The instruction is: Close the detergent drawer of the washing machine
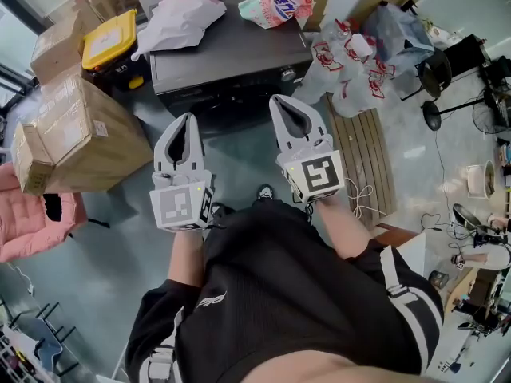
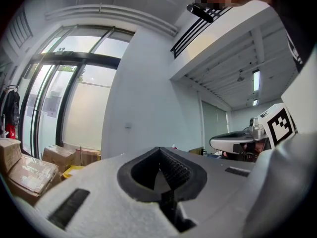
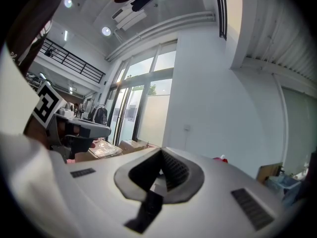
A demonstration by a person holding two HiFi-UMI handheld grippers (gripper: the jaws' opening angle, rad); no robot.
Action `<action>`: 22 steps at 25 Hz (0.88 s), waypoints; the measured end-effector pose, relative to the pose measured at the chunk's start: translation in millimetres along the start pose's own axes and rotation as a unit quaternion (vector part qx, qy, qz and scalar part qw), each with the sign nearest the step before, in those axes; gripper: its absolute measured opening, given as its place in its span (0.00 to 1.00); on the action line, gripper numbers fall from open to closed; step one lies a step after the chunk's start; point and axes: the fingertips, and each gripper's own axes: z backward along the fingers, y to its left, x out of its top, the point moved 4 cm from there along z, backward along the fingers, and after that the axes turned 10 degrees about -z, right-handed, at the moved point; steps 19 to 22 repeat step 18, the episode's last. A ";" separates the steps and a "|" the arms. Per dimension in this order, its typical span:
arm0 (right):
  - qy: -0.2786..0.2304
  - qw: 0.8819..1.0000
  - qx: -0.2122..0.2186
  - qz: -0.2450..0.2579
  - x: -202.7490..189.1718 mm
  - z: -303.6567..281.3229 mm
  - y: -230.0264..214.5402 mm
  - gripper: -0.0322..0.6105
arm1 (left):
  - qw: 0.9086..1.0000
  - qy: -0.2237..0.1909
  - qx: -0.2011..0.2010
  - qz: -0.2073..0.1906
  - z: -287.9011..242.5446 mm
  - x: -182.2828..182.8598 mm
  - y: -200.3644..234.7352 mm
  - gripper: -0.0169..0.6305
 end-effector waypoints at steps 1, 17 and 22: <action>0.000 1.000 -0.001 0.000 -0.1 0.9 -1.0 0.06 | 1.000 0.000 -0.001 0.001 -0.3 -0.2 -1.0 0.03; 0.001 1.000 -0.018 -0.004 -3.5 21.0 -24.6 0.06 | 1.000 -0.002 -0.018 0.001 -12.0 2.1 -28.3 0.04; 0.002 1.000 -0.019 -0.003 -4.0 23.2 -27.2 0.06 | 1.000 -0.003 -0.019 0.001 -12.9 2.4 -31.1 0.04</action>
